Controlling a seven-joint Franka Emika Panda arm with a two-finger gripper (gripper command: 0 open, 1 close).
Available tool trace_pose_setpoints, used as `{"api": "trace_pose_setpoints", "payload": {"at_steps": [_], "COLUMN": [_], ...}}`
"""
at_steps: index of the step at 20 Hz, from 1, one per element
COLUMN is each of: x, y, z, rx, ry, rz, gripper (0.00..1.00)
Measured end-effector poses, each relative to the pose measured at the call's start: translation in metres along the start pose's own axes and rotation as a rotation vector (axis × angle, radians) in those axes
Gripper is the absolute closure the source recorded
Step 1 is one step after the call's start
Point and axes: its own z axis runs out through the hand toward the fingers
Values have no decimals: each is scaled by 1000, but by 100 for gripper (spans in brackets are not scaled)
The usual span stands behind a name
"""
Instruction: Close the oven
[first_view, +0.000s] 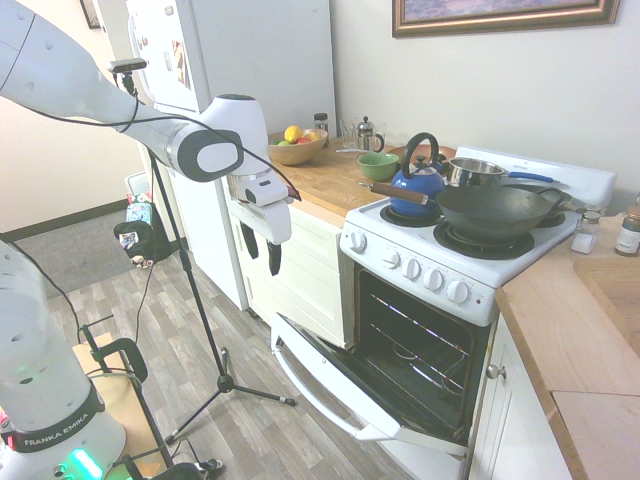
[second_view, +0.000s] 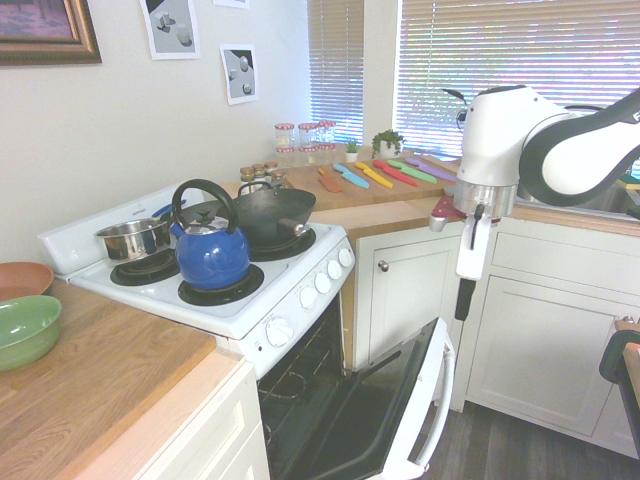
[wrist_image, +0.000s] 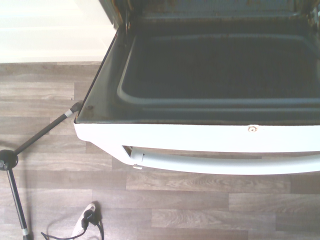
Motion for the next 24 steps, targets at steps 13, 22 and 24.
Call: {"api": "trace_pose_setpoints", "payload": {"at_steps": [13, 22, 24], "x": [15, 14, 8], "y": [28, 40, 38], "z": [91, 190, 207], "rx": [-55, -83, -79], "ry": [-87, -130, -137], "rz": [95, 50, 37], "gripper": [0, 0, 0]}}
